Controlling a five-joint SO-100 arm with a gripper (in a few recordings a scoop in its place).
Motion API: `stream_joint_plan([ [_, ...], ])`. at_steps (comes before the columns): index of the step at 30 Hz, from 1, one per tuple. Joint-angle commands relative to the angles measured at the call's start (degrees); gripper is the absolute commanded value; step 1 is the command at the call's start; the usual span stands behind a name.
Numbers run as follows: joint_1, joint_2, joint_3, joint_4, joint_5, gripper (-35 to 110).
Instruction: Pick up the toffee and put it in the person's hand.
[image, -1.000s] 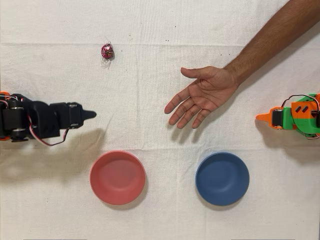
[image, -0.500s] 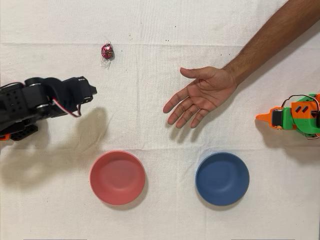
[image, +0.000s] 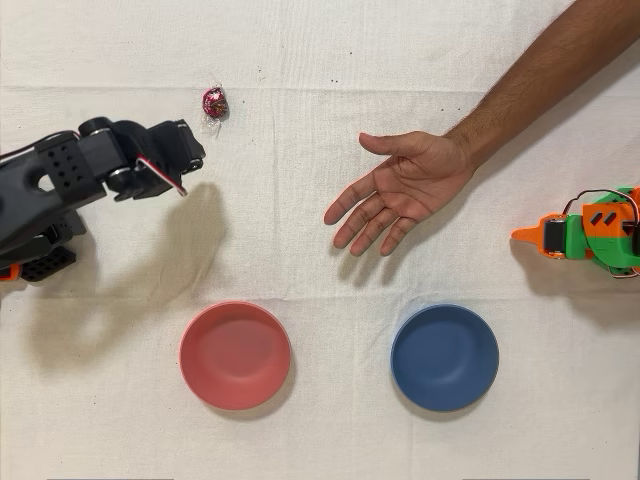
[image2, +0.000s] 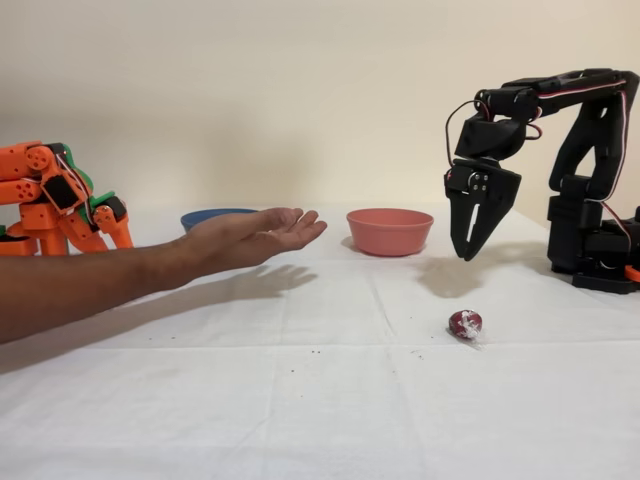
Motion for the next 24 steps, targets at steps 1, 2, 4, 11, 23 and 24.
stream_joint_plan([
  [1, -1.93, -0.53, -5.01, 0.62, 0.35, 1],
  [2, -2.2, -1.23, -5.45, 0.79, 0.44, 1],
  [4, -2.99, -2.55, -6.33, 1.14, 0.62, 2],
  [11, -5.98, -6.77, -9.05, 1.23, 1.58, 4],
  [23, -9.14, -16.61, -17.84, 2.55, 1.67, 12],
  [24, -9.23, -17.05, -18.02, 2.55, 1.49, 13],
])
